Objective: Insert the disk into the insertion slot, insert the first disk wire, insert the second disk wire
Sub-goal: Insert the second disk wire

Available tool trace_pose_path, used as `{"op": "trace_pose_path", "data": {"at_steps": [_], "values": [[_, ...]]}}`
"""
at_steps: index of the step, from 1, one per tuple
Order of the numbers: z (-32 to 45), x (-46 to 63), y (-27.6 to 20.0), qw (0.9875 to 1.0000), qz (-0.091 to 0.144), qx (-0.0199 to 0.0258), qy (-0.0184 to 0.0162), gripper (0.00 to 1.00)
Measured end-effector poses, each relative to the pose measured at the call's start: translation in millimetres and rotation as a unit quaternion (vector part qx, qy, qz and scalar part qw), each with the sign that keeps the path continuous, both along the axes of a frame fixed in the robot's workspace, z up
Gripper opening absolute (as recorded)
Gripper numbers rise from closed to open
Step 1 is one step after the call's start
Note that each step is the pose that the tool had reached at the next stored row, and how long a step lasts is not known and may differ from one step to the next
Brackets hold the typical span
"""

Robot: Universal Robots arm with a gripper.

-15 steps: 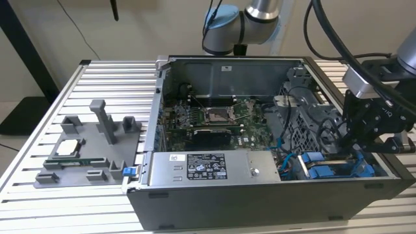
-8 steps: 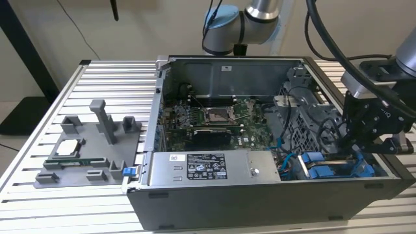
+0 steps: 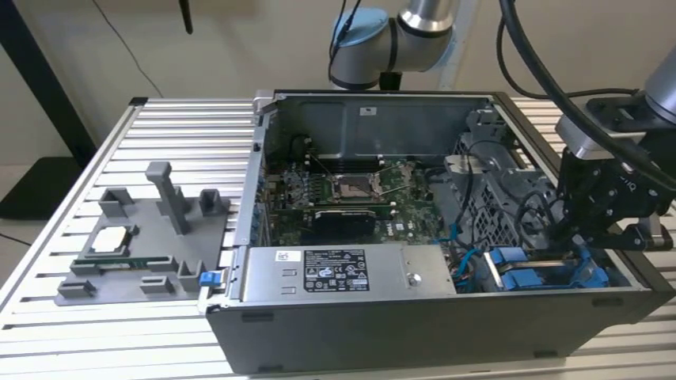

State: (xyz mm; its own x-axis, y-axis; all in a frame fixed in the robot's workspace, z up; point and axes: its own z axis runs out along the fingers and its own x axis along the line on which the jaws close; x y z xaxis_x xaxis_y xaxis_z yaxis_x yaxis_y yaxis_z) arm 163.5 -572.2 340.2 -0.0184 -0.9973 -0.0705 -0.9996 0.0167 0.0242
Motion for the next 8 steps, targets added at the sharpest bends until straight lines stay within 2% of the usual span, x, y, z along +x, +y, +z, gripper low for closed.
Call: {"op": "trace_pose_path", "data": {"at_steps": [8], "values": [[0.3, 0.2, -1.8, 1.0000, 0.000, -0.0001, 0.0000, 0.00]]}}
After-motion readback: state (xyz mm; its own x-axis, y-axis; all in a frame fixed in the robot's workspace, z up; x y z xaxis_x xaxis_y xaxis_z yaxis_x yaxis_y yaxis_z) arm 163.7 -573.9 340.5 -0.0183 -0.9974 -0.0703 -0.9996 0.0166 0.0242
